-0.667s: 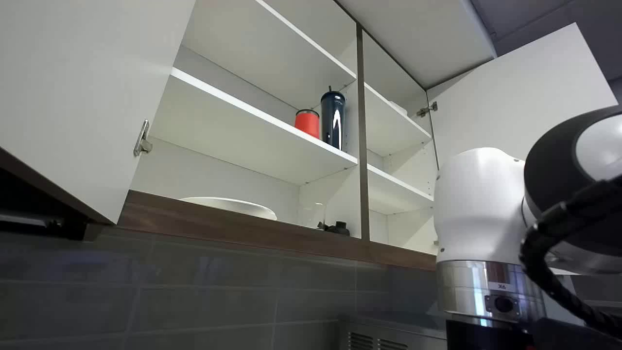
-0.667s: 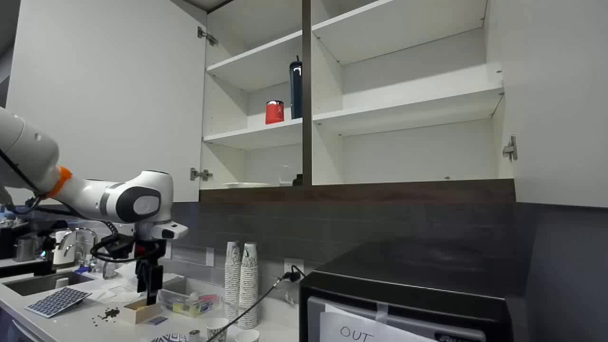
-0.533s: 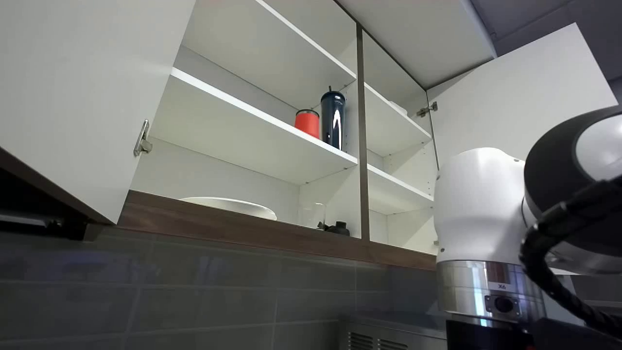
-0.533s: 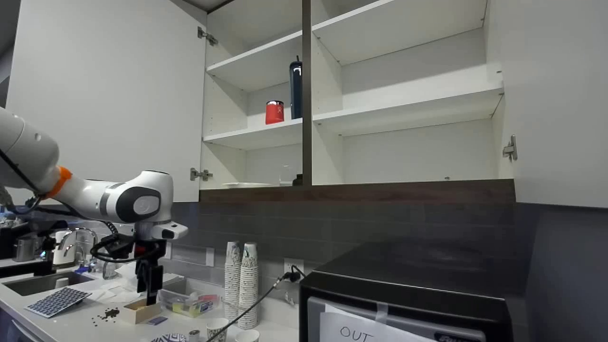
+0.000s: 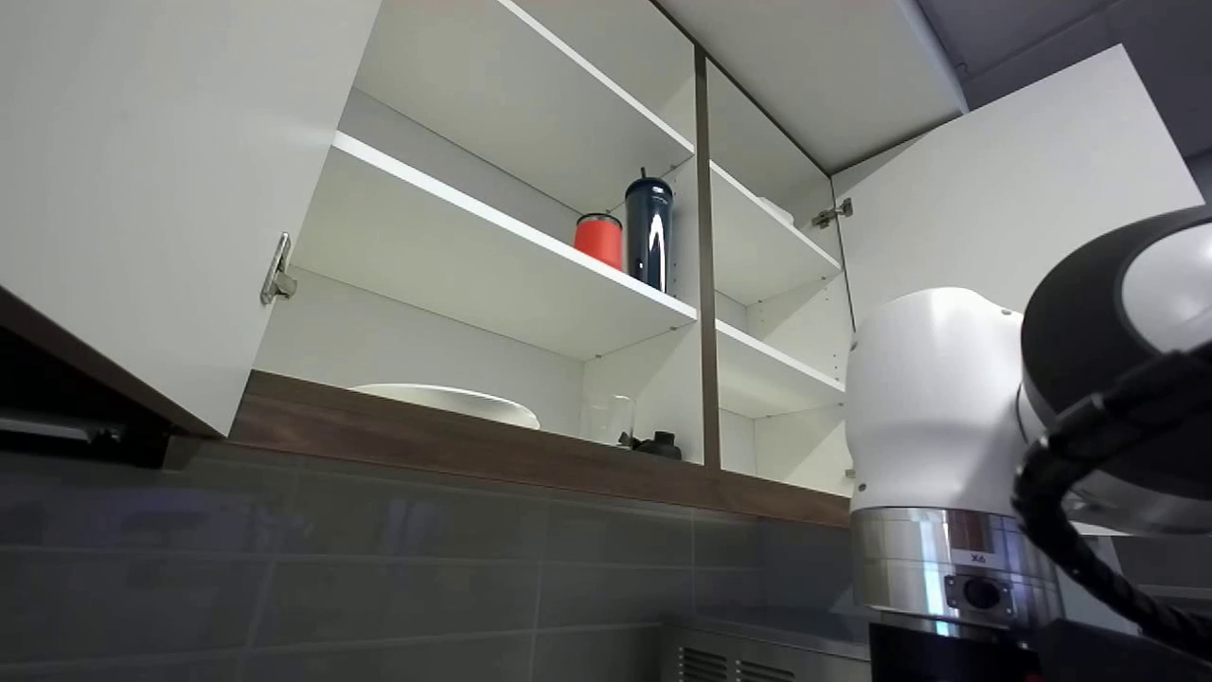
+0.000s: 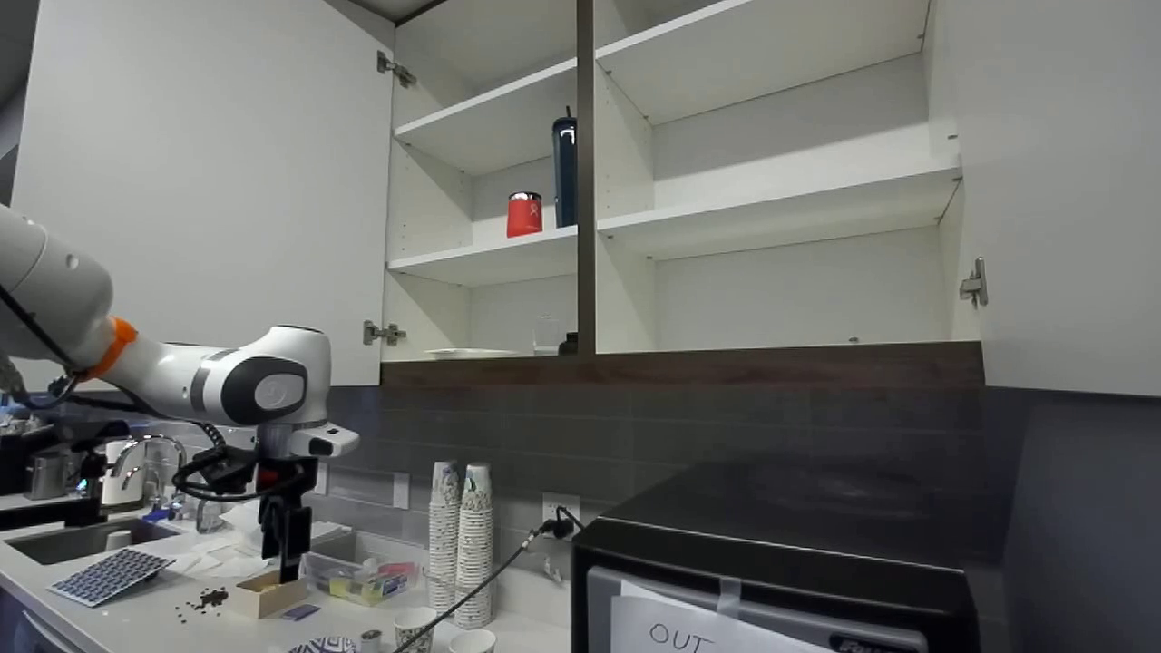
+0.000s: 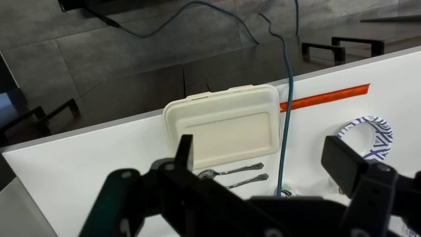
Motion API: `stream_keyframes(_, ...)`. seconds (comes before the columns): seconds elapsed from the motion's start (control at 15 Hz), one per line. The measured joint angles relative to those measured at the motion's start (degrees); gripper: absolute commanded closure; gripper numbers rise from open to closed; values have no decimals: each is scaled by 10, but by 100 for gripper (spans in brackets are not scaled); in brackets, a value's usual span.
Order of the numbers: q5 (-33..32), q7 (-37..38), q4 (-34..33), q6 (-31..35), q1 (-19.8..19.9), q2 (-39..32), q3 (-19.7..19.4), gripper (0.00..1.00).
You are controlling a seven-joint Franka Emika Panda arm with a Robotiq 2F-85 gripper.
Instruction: Remove the white plates from the cabinet on the left and put them on the counter.
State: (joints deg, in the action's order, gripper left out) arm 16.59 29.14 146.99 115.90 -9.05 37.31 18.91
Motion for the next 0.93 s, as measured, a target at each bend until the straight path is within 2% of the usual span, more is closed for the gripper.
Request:
stream_keyframes(0.53,0,0,0,0,0,0,0,0)
stream_keyframes(0.73,0,50,-18,15,16,-1,0,0)
stream_keyframes(0.93,0,109,-67,24,41,-4,-6,0)
